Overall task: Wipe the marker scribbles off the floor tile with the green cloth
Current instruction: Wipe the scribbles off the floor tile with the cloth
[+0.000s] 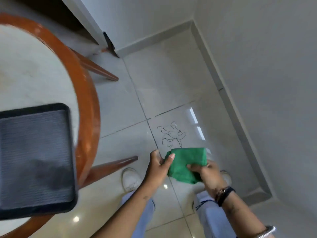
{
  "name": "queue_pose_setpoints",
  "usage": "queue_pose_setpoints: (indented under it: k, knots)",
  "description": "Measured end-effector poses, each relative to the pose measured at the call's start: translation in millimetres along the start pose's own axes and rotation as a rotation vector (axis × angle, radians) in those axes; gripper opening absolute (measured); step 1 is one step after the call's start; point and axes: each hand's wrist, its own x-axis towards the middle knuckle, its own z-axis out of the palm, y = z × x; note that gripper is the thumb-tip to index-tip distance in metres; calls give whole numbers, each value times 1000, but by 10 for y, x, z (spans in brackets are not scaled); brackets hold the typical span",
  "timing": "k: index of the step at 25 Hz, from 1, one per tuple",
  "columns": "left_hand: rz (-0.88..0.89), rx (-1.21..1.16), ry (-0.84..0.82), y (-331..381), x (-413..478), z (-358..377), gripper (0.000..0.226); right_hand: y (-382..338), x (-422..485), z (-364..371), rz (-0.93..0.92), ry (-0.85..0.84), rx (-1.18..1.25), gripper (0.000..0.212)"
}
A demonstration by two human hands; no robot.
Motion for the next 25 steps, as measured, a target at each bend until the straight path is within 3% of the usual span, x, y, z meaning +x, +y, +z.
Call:
queue_pose_setpoints:
  k: [3,5,6,10,12,16,17,18,19,21,22,23,24,25]
  knots:
    - [57,360,93,-519,946,100,67,259,993,-207,-134,366,-425,15]
    - [116,729,141,-805,1627,67,79,425,1650,-190,-245,588,-800,31]
    - [118,894,143,-892,1917,19,89,534,1911,-112,-281,609,-919,44]
    - [100,1259,82,-1243,2680,-71,135,1256,2498,435,-326,216,-1488,86]
    - [92,1320,58,-1333,2768,-44,154,1594,2438,541,-362,115,-1631,104]
    - [57,1307,96,-1363,2829,48,169,1812,2329,209,-693,-362,-2003,100]
    - [52,1311,111,-1377,2849,60,171,1742,2407,61,-721,-390,-2052,96]
    - [51,1318,128,-1411,2865,68,172,1670,2500,-78,-699,-310,-2040,92]
    - [50,1323,134,-1442,2888,75,174,1574,2602,-163,-623,-110,-1965,90]
    - [63,1327,152,-1488,2896,66,176,1266,2852,-103,-356,445,-1549,95]
    - [78,1337,163,-1491,2902,55,177,1081,2916,54,-217,549,-1312,101]
    - [83,1348,159,-1480,2898,46,177,995,2934,264,-188,541,-1193,107]
    - [84,1352,149,-1465,2895,28,176,1071,2890,441,-272,474,-1226,108]
    - [87,1347,143,-1461,2893,12,175,1301,2791,537,-453,303,-1380,104]
